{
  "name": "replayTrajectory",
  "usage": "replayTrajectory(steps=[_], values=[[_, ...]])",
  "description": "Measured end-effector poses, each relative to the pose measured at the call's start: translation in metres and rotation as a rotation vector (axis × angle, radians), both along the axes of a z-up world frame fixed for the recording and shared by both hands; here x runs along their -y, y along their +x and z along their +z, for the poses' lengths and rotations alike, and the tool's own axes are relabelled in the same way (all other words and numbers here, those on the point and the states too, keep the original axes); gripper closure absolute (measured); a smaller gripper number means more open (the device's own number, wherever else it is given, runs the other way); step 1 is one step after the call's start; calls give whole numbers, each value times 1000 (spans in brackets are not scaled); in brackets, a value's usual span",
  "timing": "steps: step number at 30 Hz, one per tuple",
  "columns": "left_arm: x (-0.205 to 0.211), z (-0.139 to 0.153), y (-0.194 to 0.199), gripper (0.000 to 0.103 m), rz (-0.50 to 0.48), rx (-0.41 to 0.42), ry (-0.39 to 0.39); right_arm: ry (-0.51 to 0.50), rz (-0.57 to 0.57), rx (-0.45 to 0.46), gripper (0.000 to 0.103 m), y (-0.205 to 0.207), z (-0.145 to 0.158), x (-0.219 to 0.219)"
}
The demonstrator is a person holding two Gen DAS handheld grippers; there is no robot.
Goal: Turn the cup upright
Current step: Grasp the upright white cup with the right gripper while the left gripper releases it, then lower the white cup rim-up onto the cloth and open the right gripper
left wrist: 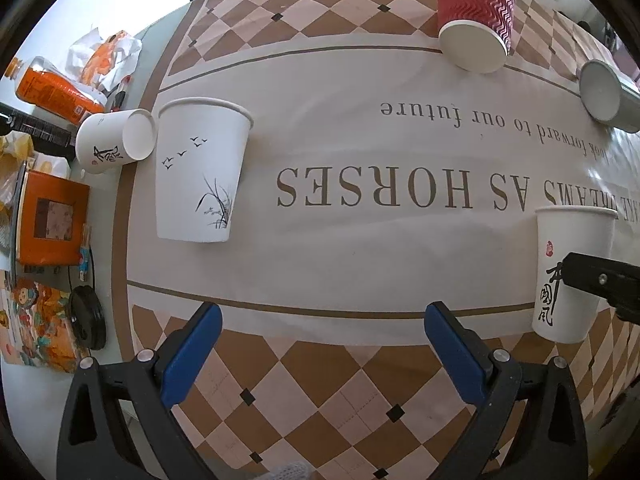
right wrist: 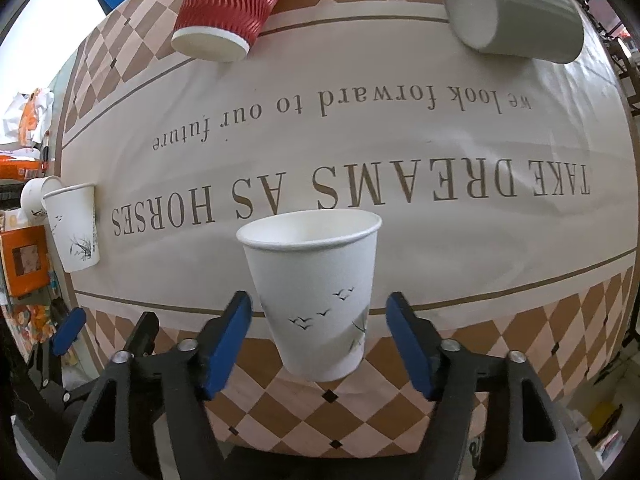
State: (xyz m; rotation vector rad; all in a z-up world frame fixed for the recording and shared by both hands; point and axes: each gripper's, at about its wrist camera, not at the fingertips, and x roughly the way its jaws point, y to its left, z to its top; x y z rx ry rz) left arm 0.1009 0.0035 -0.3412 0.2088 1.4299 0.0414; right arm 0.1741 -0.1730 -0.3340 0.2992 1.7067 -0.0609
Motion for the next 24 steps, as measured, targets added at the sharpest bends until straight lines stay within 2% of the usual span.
replayTrajectory(steps=[1,14,20,24], values=[[0,0,0,0,-2,0,0,4,-2,-1,42,0,-2,-1],[3,-5,3,0,-2,-22,-13,5,-33,45,44,-2,5,18],[-5,-5,11,0,40,-38,-35,20,-88,171,44,-3,26,36],[-10,-9,24,0,77,-48,-61,-8,-113,317,44,3,41,43]])
